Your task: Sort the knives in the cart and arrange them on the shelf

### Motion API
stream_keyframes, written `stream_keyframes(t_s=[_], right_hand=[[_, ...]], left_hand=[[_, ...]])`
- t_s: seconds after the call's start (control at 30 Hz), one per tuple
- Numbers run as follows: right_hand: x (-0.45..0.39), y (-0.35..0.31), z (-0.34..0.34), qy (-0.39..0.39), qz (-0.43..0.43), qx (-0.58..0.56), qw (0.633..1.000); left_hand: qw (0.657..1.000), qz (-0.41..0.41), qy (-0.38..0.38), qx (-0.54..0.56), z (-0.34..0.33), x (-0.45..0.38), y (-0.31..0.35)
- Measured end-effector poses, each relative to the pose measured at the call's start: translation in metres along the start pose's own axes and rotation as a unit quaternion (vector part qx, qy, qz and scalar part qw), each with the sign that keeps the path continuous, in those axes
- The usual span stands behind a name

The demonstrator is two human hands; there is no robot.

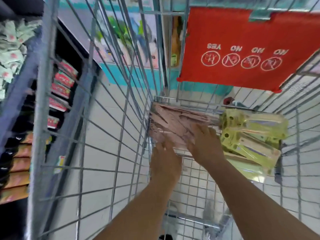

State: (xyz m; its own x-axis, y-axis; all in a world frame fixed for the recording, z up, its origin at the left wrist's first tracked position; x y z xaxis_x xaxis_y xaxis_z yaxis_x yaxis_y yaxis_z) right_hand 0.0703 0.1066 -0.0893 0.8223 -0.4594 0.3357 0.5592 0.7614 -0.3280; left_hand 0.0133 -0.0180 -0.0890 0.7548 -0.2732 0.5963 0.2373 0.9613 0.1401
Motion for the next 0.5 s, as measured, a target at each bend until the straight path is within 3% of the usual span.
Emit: stream_keyframes(t_s=[0.23,0.4,0.5], right_hand=[[0.010,-0.017,-0.010,-0.024,0.046,0.030,0.998],[0.017,-0.012,-0.009,-0.017,-0.039,-0.119,0.992],[0.018,-0.009,-0.011,-0.010,-0.059,-0.182,0.981]], left_hand=[[0.995,0.058,-0.005,0.083,-0.001,0.004,-0.007],[0.981,0.078,-0.010,0.178,0.002,0.000,-0.008],[0.934,0.150,-0.042,0.321,-0.002,0.005,-0.013]])
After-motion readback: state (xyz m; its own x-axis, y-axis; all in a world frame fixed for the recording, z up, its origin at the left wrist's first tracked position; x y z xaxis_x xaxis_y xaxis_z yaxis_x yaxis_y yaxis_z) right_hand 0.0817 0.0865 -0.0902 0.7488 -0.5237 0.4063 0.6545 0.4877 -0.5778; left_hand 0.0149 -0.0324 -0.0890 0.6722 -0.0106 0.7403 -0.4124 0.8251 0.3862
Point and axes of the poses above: each hand's wrist, its own x-axis away from the middle knuckle, its own z-axis out of the back of the hand, y = z × x, the point moved 7 cm from there along -x, towards the middle knuckle, and after that the axes turned 11 degrees about z, right-handed, at the moved point
